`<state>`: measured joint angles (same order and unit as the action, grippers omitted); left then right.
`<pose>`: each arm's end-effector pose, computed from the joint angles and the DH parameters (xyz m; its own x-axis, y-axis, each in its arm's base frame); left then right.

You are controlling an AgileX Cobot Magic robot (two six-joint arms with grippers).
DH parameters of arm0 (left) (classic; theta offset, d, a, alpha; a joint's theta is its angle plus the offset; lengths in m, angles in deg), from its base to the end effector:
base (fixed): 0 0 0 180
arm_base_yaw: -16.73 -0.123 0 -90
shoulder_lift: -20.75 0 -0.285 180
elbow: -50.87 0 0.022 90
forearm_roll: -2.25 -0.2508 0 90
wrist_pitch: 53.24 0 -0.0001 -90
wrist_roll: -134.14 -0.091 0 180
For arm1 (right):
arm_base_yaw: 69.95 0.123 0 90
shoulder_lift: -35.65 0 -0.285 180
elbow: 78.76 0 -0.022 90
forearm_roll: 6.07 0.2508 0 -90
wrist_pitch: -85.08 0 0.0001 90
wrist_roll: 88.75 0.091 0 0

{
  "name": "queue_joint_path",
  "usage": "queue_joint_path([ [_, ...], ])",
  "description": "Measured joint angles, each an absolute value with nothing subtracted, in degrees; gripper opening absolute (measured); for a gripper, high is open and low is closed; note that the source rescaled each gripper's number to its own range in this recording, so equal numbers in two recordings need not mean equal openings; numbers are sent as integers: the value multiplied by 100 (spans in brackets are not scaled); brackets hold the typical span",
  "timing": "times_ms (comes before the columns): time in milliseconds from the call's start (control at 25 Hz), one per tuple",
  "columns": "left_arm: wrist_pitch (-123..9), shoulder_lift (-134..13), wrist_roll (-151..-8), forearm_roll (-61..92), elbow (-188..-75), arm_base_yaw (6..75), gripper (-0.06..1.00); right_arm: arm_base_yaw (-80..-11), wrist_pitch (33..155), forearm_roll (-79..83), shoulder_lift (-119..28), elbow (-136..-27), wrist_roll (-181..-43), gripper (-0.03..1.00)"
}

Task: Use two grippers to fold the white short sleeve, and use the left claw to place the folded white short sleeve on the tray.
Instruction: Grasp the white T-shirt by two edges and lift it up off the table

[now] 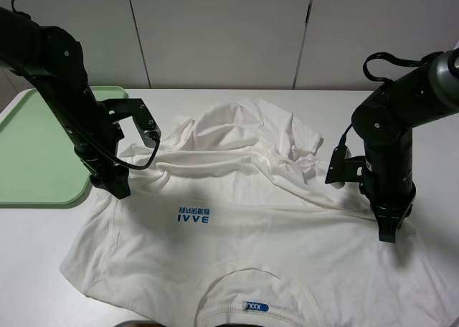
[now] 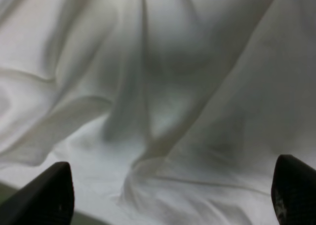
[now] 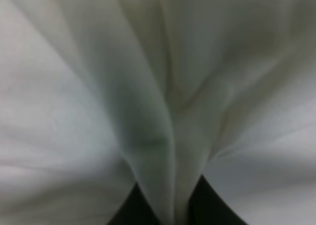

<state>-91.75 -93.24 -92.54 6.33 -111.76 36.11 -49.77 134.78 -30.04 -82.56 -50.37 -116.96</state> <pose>0.3144 -0.1149 0.1447 -0.4404 0.8837 -0.1585 0.8848 0.4571 0.0902 0.2636 0.0668 0.0929 -0.3760 -0.8451 0.3801 -0.9207 0.3872 -0.0499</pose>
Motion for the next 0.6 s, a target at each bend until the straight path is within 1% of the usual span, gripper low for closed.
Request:
queue_joint_path([
  [440, -9335, -9910, -9219, 723, -11199, 3611, 80, -4977, 13478, -2937, -8256, -5037, -11696, 3],
  [520, -9335, -9956, -9213, 731, -11199, 3611, 75, -4977, 13478, -2937, -8256, -5037, -11696, 3],
  [600, -9335, -9962, -9213, 730, -11199, 3611, 67, -4977, 13478, -2937, -8256, -5037, -11696, 3],
])
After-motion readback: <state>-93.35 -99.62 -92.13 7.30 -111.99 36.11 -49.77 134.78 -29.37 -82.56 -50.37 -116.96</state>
